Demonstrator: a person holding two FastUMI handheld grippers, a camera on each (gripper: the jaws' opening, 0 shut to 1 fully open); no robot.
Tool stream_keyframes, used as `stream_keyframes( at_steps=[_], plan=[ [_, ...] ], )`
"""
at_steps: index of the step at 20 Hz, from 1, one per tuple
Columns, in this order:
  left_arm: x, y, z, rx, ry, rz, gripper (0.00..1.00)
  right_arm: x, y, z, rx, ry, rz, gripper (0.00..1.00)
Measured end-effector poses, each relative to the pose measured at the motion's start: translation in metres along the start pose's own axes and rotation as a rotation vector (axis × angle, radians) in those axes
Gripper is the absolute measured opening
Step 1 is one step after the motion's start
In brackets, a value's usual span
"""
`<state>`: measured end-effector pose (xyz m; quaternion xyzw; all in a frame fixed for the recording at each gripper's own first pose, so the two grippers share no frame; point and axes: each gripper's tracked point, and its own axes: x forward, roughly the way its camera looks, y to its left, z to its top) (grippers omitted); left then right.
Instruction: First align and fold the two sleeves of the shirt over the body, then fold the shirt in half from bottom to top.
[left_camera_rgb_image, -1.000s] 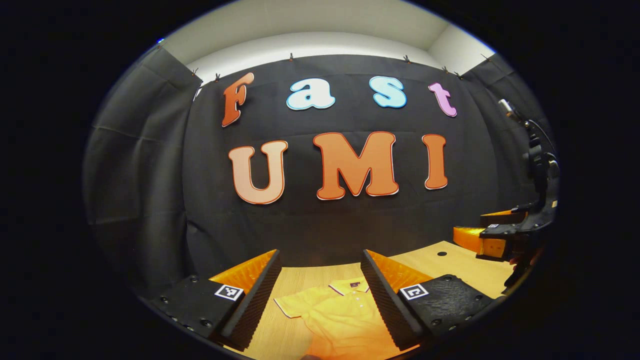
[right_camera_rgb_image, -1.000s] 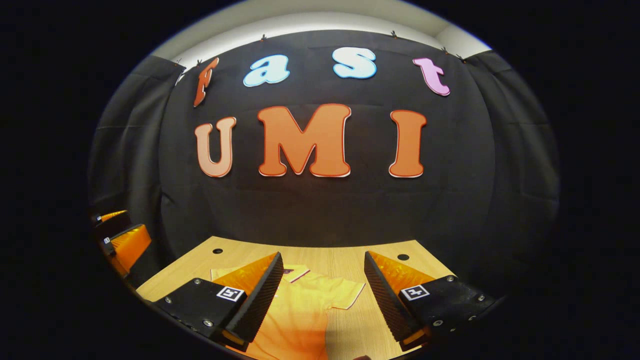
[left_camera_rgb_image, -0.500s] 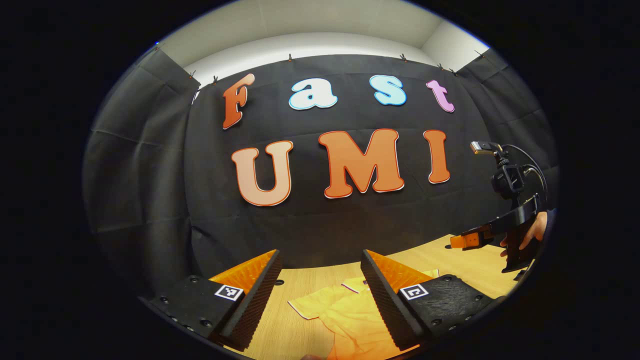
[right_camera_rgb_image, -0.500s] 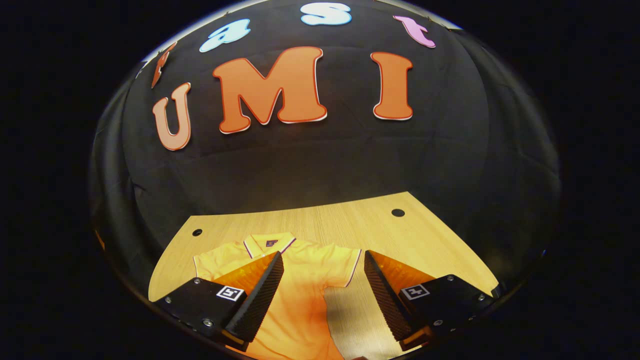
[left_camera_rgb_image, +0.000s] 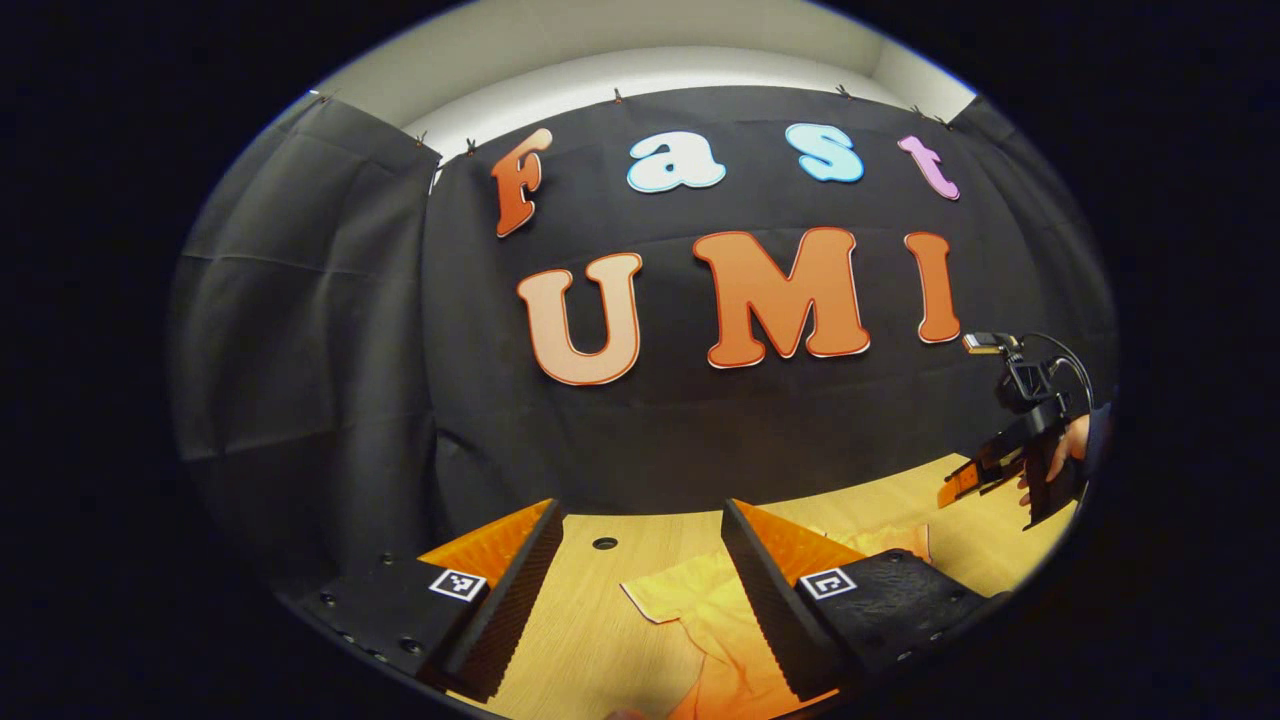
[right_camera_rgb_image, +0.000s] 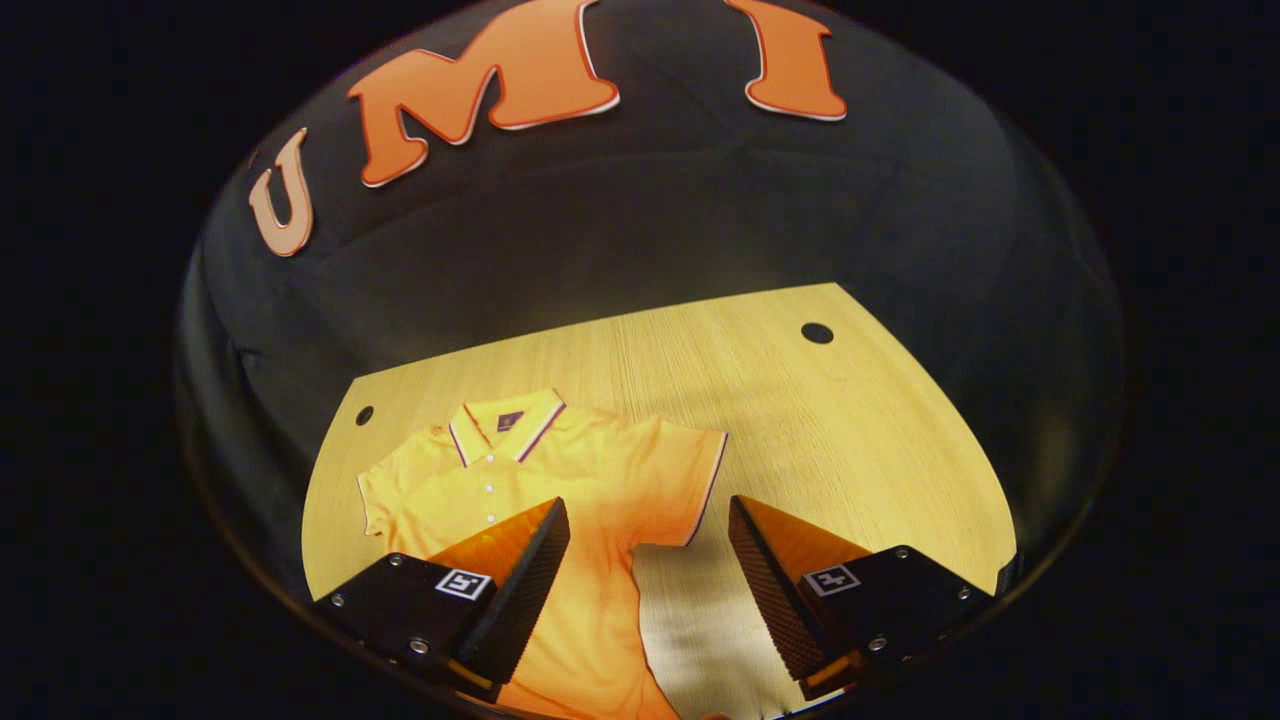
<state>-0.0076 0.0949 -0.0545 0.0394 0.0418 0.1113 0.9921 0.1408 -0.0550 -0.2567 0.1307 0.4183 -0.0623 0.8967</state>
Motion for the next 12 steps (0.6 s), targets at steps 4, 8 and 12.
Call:
stream_keyframes(
  at_steps=[4, 8, 12],
  plan=[
    [0.002, -0.005, -0.018, 0.007, 0.079, 0.047, 0.98, 0.052, -0.017, -0.015, 0.038, 0.145, 0.004, 0.96],
    [0.000, -0.009, -0.025, 0.026, 0.119, 0.093, 0.99, 0.096, -0.028, -0.025, -0.015, 0.260, -0.028, 0.93],
    [-0.001, -0.019, -0.036, 0.053, 0.168, 0.111, 0.99, 0.132, -0.033, -0.034, -0.028, 0.379, -0.037, 0.86]
  ],
)
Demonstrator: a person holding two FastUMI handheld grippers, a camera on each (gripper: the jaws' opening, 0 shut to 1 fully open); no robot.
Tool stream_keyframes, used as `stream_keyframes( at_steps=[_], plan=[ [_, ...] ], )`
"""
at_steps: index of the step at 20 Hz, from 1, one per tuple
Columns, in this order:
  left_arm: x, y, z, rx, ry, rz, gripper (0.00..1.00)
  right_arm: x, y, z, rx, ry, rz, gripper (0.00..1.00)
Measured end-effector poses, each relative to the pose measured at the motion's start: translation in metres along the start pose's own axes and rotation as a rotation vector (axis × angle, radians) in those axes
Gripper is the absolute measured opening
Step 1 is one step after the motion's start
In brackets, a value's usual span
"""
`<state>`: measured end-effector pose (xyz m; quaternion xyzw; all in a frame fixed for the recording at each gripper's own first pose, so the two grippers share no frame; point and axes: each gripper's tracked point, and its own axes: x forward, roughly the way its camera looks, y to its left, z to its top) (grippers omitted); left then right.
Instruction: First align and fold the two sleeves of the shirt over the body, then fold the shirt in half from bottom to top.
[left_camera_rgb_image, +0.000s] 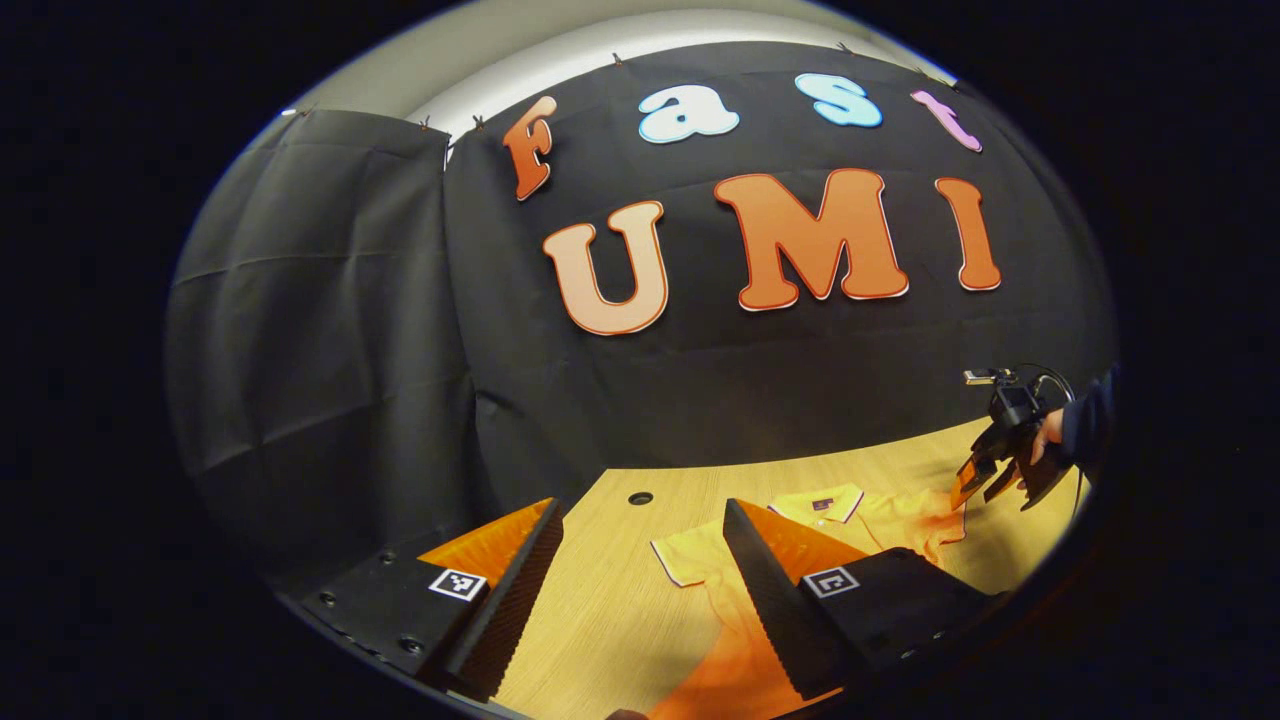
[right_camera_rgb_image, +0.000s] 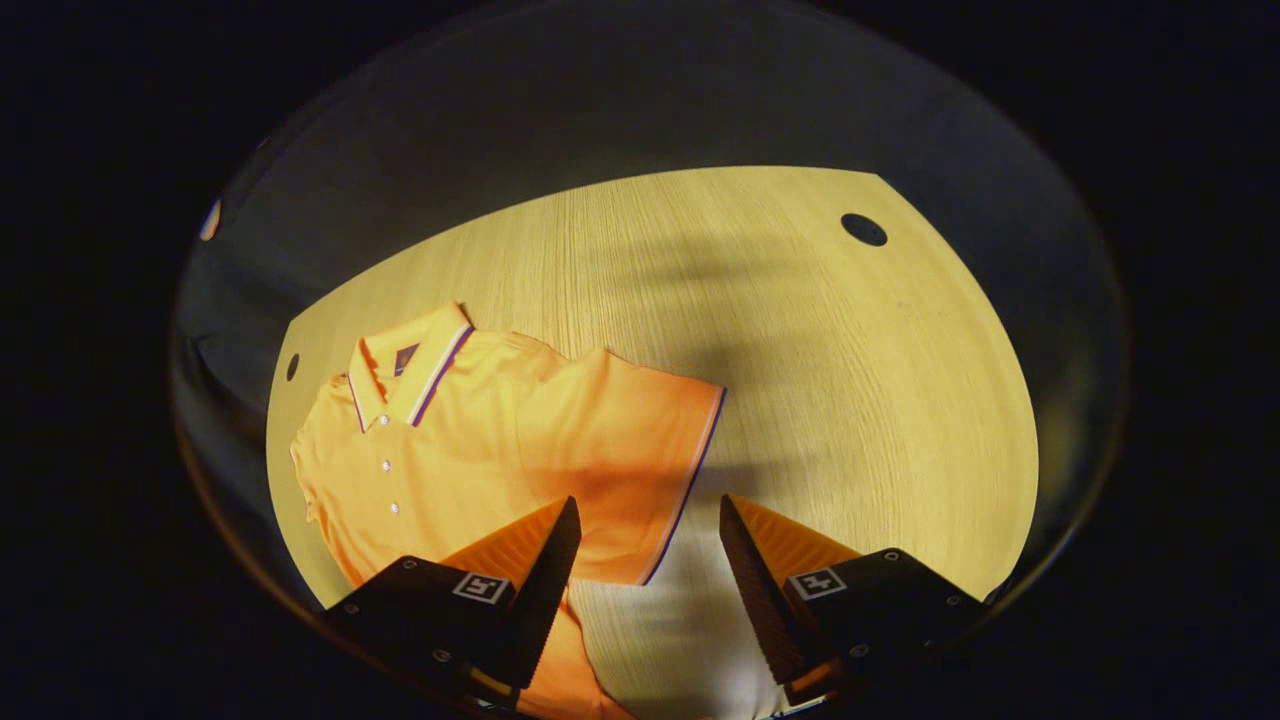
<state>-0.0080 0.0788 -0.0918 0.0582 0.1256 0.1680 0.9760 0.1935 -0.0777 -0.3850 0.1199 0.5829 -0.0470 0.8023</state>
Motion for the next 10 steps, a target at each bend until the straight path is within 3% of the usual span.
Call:
stream_keyframes(
  at_steps=[5, 6, 7, 8, 9, 10],
  plan=[
    [-0.004, -0.009, -0.010, 0.022, 0.045, 0.011, 0.99, 0.029, -0.011, 0.004, -0.043, 0.079, -0.065, 0.81],
    [-0.004, -0.010, -0.010, 0.024, 0.051, 0.014, 0.99, 0.040, -0.015, 0.002, -0.051, 0.091, -0.085, 0.69],
    [-0.004, -0.011, -0.010, 0.026, 0.058, 0.014, 0.99, 0.030, -0.014, -0.002, -0.050, 0.117, -0.093, 0.67],
    [-0.004, -0.013, -0.013, 0.027, 0.066, 0.015, 0.99, 0.045, -0.012, 0.004, -0.061, 0.106, -0.088, 0.60],
    [-0.005, -0.013, -0.013, 0.028, 0.070, 0.016, 0.99, 0.040, -0.010, 0.002, -0.080, 0.099, -0.081, 0.64],
    [-0.004, -0.014, -0.015, 0.027, 0.072, 0.014, 0.99, 0.039, -0.008, 0.009, -0.080, 0.084, -0.075, 0.43]
  ],
)
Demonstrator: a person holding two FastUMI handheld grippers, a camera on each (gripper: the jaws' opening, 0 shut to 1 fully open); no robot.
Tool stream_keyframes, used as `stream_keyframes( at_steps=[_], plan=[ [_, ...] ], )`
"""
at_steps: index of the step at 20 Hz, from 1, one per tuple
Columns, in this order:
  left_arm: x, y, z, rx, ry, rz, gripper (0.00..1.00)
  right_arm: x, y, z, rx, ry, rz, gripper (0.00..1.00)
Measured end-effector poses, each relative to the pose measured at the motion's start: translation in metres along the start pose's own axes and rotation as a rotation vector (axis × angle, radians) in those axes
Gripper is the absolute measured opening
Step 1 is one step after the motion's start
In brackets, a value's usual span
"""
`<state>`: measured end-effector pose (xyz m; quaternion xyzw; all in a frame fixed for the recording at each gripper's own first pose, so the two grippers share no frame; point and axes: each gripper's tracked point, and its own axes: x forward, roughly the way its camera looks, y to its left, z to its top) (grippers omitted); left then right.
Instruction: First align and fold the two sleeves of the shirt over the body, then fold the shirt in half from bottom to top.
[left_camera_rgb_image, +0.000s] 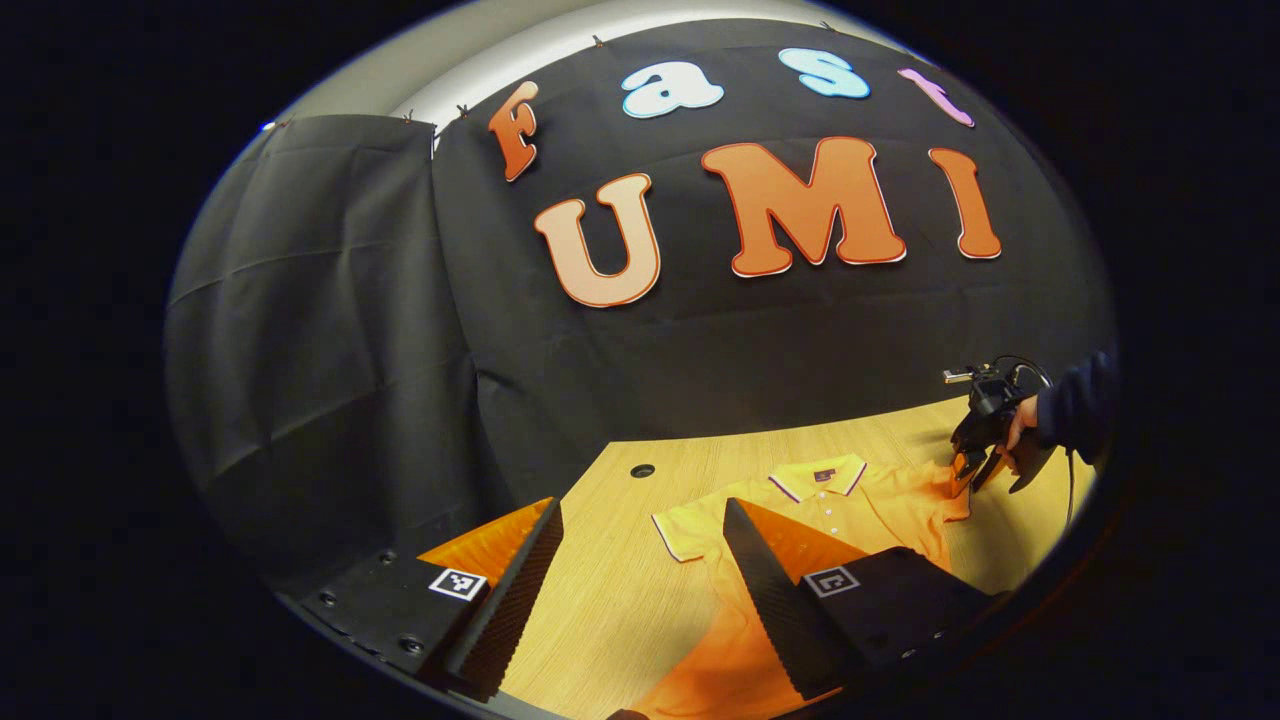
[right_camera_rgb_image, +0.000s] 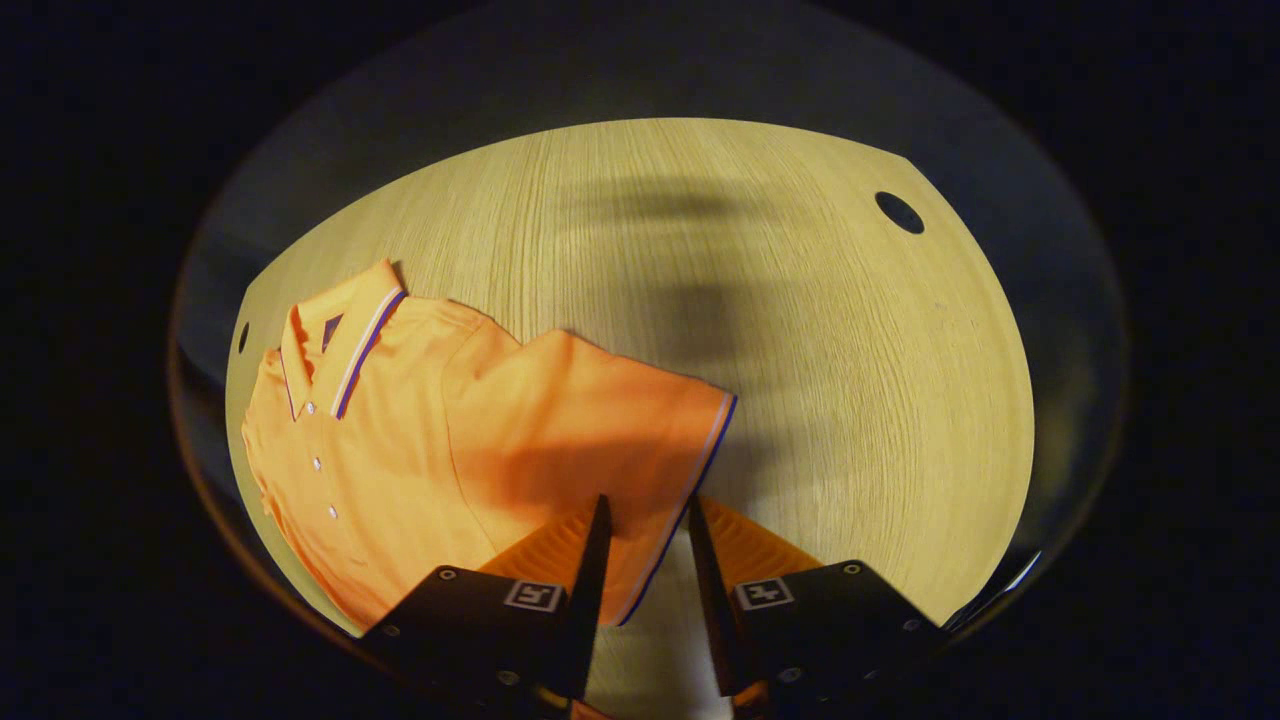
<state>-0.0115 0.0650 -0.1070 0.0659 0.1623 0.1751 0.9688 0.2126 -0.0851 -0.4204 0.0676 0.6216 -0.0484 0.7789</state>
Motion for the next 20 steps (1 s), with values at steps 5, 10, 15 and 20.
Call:
stream_keyframes(
  at_steps=[5, 10, 15, 20],
  plan=[
    [0.000, 0.000, 0.003, 0.005, -0.004, -0.001, 0.99, -0.013, 0.014, 0.019, 0.176, -0.033, 0.152, 0.05],
    [0.001, 0.004, -0.005, -0.001, 0.010, 0.004, 0.99, -0.048, 0.048, 0.035, 0.143, -0.077, 0.272, 0.05],
    [0.002, 0.010, -0.008, -0.013, 0.014, 0.018, 0.99, -0.070, 0.091, 0.044, 0.044, -0.108, 0.304, 0.05],
    [0.000, 0.020, -0.013, -0.019, 0.019, 0.048, 0.99, -0.082, 0.135, 0.048, 0.057, -0.094, 0.391, 0.05]
  ],
)
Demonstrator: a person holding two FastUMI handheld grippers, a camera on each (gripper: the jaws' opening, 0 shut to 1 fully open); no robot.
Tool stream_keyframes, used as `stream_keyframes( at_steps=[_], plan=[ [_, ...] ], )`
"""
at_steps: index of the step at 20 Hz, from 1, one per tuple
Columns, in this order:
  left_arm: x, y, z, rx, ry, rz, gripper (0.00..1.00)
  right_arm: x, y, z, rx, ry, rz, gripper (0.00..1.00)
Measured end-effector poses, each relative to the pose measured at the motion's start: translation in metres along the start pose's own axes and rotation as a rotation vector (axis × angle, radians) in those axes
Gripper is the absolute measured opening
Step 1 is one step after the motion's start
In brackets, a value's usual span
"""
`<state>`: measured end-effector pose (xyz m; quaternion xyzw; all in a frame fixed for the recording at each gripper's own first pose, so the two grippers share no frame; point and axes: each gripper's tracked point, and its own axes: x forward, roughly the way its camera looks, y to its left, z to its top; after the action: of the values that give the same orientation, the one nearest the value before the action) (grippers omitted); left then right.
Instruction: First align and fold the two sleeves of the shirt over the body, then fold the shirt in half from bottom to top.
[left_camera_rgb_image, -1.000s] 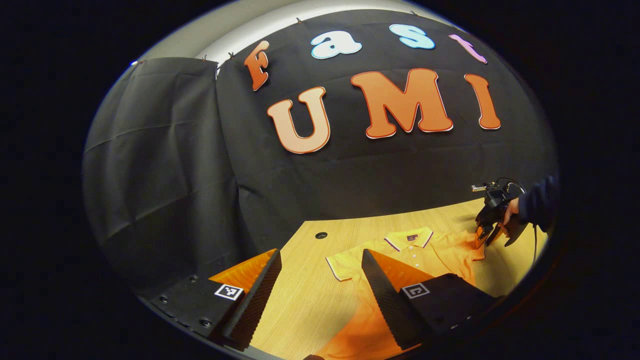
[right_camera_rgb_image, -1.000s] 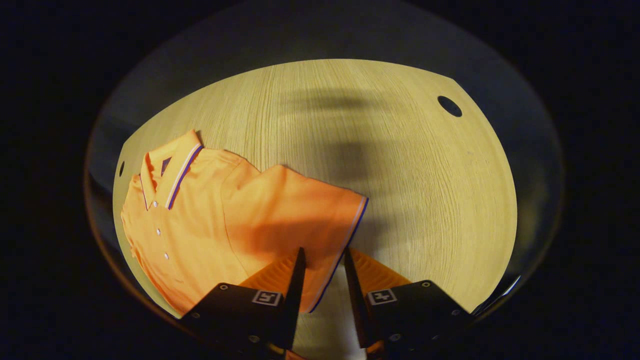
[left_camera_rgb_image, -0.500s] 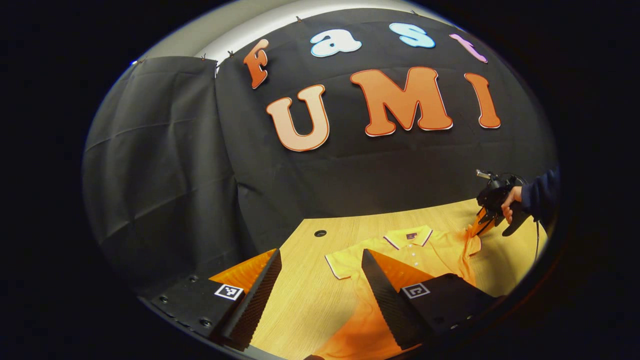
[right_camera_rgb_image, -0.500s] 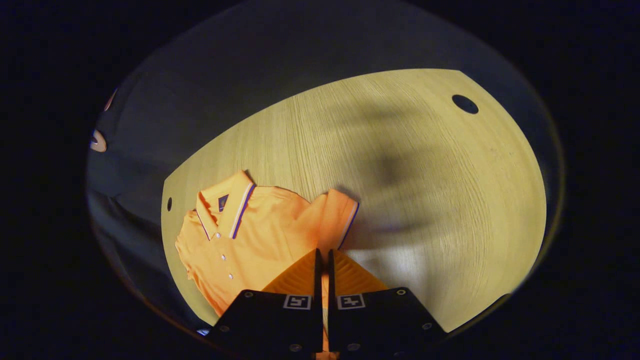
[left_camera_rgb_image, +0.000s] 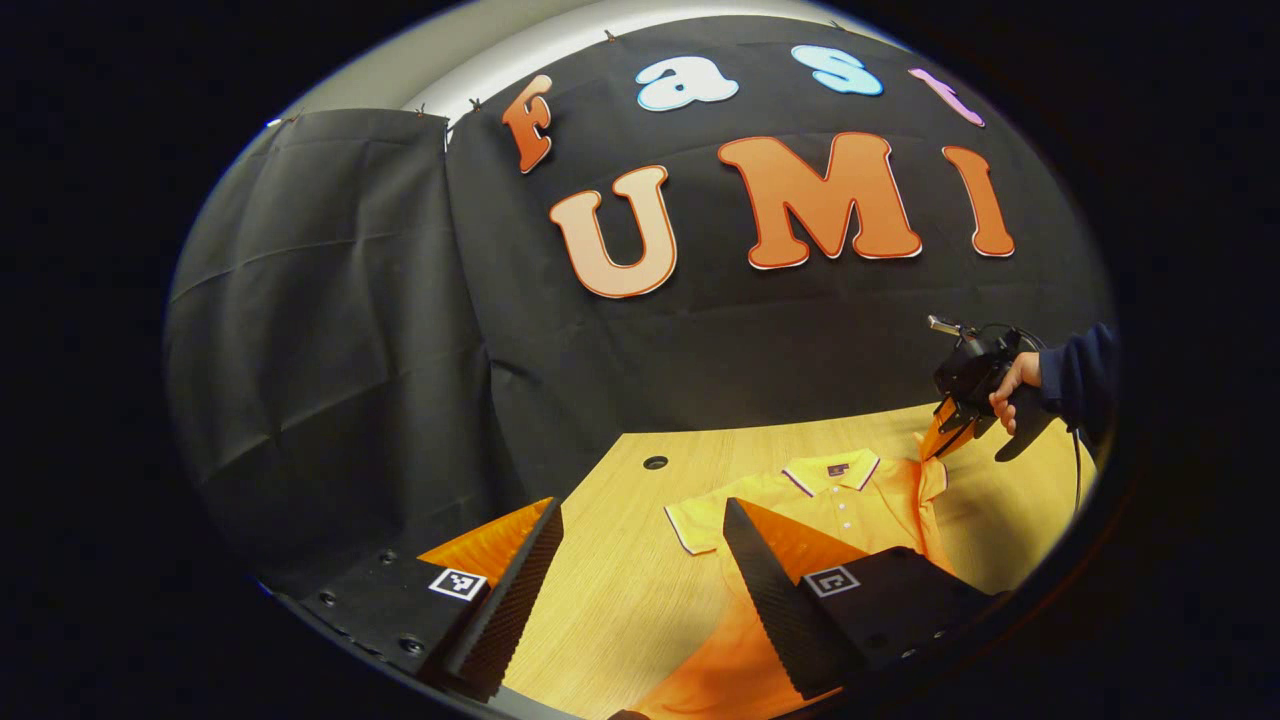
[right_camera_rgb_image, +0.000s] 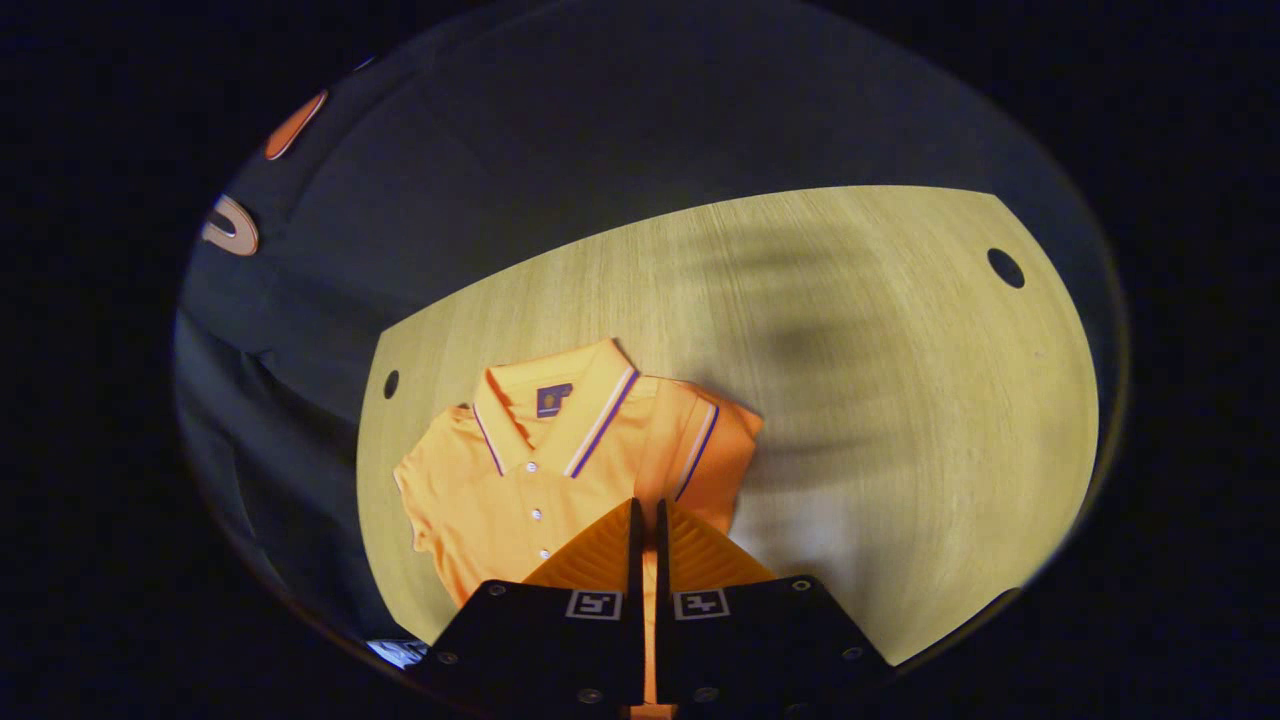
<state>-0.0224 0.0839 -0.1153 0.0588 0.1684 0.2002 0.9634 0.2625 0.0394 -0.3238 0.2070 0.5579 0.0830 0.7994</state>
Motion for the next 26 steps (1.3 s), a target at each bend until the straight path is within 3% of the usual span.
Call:
stream_keyframes(
  at_steps=[3, 5, 8, 12, 13, 14, 16, 26],
  plan=[
    [0.003, 0.005, -0.008, -0.021, 0.021, 0.010, 0.99, 0.001, 0.022, -0.001, 0.005, 0.002, 0.076, 0.18],
    [0.008, 0.006, -0.014, -0.040, 0.048, 0.011, 0.99, 0.000, 0.024, 0.001, -0.011, -0.019, 0.091, 0.33],
    [0.017, 0.011, -0.011, -0.063, 0.069, 0.017, 0.99, -0.005, 0.013, -0.001, -0.042, -0.029, 0.058, 0.69],
    [0.047, 0.012, -0.012, -0.067, 0.112, -0.014, 0.99, -0.028, 0.008, -0.001, -0.051, -0.086, 0.050, 0.90],
    [0.057, 0.010, -0.014, -0.058, 0.124, -0.032, 0.99, -0.035, 0.008, 0.002, -0.048, -0.114, 0.045, 1.00],
    [0.071, 0.007, -0.014, -0.058, 0.138, -0.063, 0.99, -0.044, 0.006, 0.003, -0.042, -0.146, 0.038, 0.91],
    [0.098, -0.004, -0.027, -0.069, 0.209, -0.139, 0.99, -0.064, 0.001, 0.004, -0.018, -0.214, 0.005, 0.92],
    [0.231, -0.026, -0.105, -0.099, 0.594, -0.312, 1.00, -0.141, -0.003, -0.053, 0.009, -0.461, -0.160, 0.95]
  ],
)
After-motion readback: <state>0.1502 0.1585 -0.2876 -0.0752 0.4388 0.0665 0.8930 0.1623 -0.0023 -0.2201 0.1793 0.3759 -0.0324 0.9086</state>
